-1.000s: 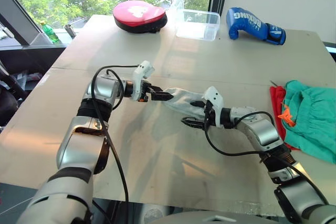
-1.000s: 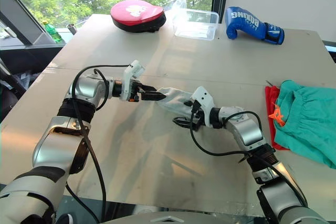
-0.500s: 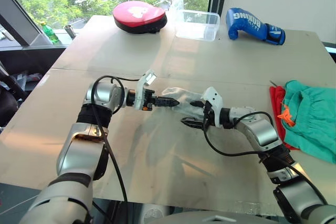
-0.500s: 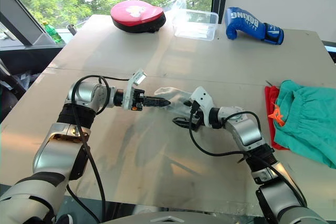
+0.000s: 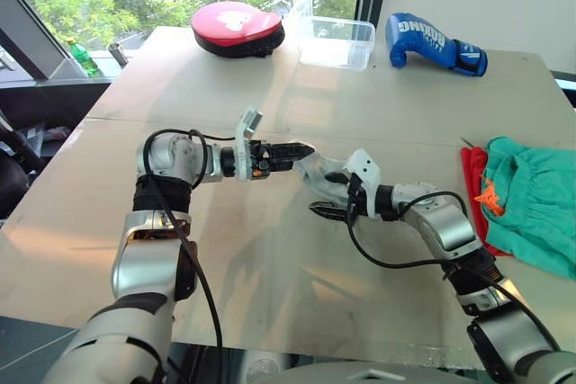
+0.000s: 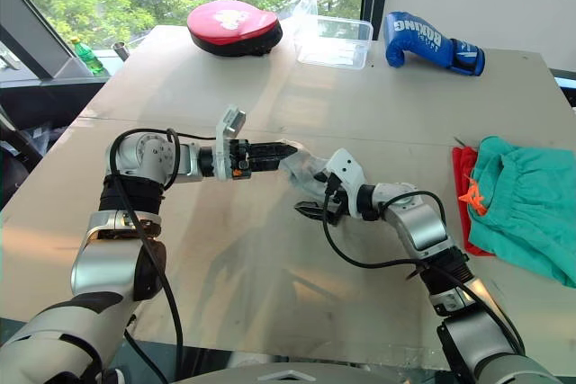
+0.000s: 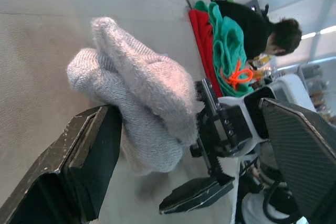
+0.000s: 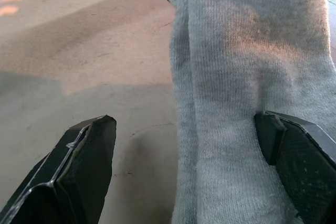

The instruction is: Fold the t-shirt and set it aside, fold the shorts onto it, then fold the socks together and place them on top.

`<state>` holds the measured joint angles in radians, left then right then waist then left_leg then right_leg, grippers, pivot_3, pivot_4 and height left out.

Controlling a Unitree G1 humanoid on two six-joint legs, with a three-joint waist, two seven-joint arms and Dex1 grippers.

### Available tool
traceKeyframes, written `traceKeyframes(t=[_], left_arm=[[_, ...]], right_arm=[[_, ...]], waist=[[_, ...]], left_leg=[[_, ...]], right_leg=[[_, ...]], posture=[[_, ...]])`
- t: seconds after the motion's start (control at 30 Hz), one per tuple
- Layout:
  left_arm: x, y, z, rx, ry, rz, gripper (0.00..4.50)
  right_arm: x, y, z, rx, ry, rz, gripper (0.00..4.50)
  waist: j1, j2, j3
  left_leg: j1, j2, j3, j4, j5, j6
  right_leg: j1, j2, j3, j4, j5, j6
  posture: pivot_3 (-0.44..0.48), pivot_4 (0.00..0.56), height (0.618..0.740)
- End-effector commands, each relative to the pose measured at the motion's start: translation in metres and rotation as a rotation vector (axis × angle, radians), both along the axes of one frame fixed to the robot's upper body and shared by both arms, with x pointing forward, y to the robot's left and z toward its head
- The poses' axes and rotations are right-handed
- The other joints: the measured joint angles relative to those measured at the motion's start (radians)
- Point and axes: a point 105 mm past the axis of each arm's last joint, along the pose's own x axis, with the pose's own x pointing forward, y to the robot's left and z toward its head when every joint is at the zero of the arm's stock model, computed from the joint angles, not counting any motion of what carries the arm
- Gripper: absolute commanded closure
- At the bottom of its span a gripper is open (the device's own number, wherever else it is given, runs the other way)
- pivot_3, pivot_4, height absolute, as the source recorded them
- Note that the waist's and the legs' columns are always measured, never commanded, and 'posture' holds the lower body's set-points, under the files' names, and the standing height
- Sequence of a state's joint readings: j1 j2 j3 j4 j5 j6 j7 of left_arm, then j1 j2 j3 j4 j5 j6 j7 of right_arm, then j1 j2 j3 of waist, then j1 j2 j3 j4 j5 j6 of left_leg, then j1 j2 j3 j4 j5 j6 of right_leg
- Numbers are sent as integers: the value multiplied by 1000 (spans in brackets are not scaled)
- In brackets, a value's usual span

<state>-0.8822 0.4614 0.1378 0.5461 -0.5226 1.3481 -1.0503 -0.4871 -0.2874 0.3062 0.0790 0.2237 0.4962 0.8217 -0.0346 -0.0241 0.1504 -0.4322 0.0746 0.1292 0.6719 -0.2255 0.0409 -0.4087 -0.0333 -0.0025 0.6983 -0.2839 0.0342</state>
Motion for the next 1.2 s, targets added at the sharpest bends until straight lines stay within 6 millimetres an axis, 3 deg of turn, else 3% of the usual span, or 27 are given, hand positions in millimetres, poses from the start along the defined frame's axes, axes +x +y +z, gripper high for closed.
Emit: traceKeyframes(t=[0.03, 0.43, 0.83, 1.2], left_arm=[[-6, -4, 13, -33, -9, -21, 0], [-25, -8, -8, 6, 90, -44, 0], [13, 13, -4, -4, 48, 184, 0], [12, 6, -4, -22, 30, 179, 0]], right_arm=[[0, -4, -14, -35, 44, -19, 44], [1, -3, -15, -38, 37, -21, 44], [0, -2, -17, -43, 34, -15, 44], [1, -2, -15, -47, 29, -7, 44]], waist=[[-1, 0, 0], [-3, 0, 0], [-4, 0, 0], [-5, 0, 0]], left_leg=[[0, 0, 0, 0, 0, 0], [1, 0, 0, 0, 0, -1], [1, 0, 0, 0, 0, -1], [1, 0, 0, -1, 0, -1]], right_leg=[[0, 0, 0, 0, 0, 0], [0, -1, 0, 0, 0, 0], [0, -1, 0, 0, 0, 0], [0, -1, 0, 0, 0, 0]], posture=[[0, 150, 735], [0, 150, 735], [0, 150, 735], [0, 150, 735]])
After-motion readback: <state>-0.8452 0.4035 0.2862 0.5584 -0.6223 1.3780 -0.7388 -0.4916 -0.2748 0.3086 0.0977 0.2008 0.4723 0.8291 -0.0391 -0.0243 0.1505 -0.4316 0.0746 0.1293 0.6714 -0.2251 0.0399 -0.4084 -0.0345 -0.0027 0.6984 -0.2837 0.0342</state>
